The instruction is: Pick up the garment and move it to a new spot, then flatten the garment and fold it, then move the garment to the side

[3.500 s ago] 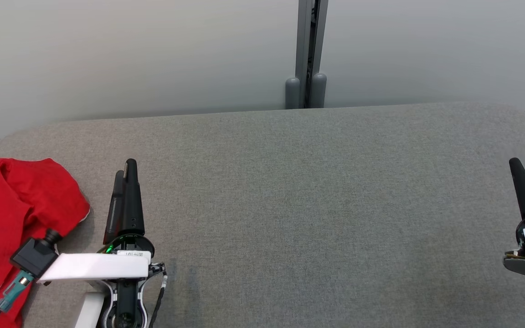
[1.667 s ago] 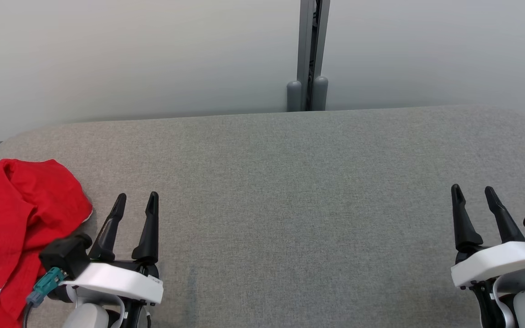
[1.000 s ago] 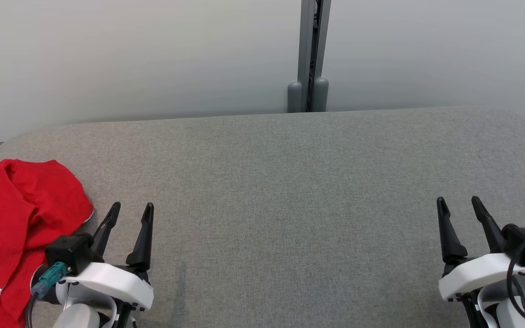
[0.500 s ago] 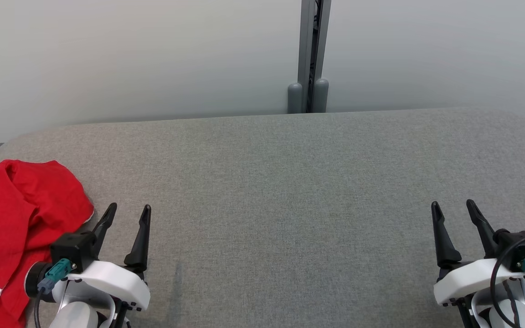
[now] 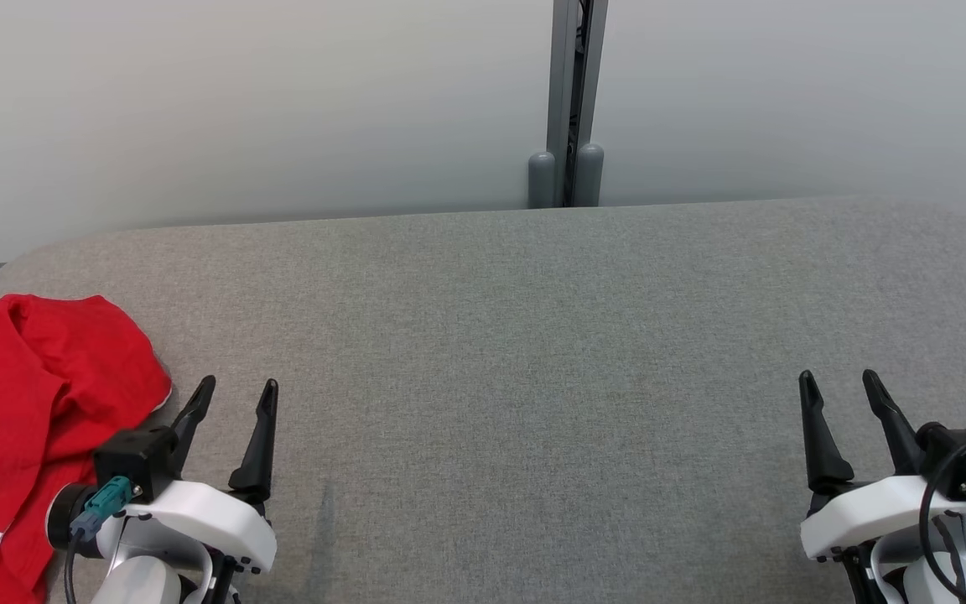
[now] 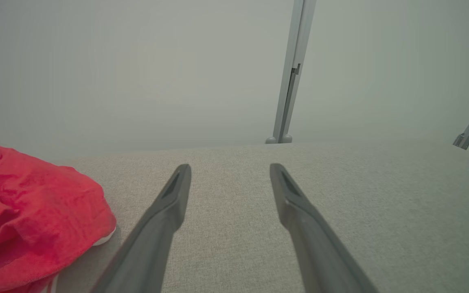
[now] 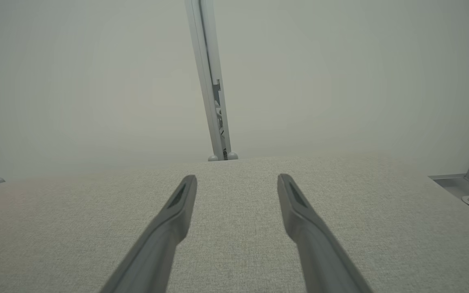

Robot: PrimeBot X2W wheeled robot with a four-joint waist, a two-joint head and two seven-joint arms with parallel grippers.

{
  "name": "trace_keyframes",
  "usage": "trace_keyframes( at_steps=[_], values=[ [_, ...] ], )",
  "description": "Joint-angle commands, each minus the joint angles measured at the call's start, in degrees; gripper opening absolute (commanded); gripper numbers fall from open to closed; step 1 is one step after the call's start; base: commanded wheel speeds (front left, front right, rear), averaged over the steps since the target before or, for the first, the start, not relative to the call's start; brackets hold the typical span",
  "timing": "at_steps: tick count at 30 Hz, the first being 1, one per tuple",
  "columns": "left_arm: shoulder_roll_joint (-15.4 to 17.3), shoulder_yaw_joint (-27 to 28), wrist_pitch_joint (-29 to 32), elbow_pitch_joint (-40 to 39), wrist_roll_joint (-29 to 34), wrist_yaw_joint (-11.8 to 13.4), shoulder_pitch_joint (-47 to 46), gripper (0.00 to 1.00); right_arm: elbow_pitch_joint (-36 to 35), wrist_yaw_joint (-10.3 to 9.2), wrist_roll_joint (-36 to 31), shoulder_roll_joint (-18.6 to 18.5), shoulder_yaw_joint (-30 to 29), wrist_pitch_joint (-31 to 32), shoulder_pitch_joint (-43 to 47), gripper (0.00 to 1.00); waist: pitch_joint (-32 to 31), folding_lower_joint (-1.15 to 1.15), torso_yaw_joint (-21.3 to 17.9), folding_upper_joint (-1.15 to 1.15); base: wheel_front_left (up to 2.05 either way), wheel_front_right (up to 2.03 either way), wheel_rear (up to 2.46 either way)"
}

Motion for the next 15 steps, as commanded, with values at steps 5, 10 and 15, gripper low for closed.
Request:
trace_keyframes(
  at_steps=[5, 10, 15],
  values=[
    [0.41, -0.22, -0.08, 0.0, -0.6, 0.46, -1.32, 1.0, 0.05, 0.13, 0.39, -0.14, -0.36, 0.5, -0.36, 1.0, -0.08, 0.0, 0.14, 0.0, 0.0, 0.0, 0.0],
    [0.45, -0.37, 0.06, -0.18, -0.91, 0.65, -1.37, 1.0, -0.3, 0.13, -0.02, -0.07, -0.68, 0.98, -0.23, 1.0, -0.09, 0.0, 0.45, 0.0, 0.0, 0.0, 0.0],
    [0.44, -0.02, 0.06, -0.51, -1.6, 0.95, -1.39, 1.0, -2.65, 0.13, -0.52, 0.17, -0.1, 2.03, -0.26, 1.0, 0.0, 0.0, 1.24, 0.0, 0.0, 0.0, 0.0]
  ],
)
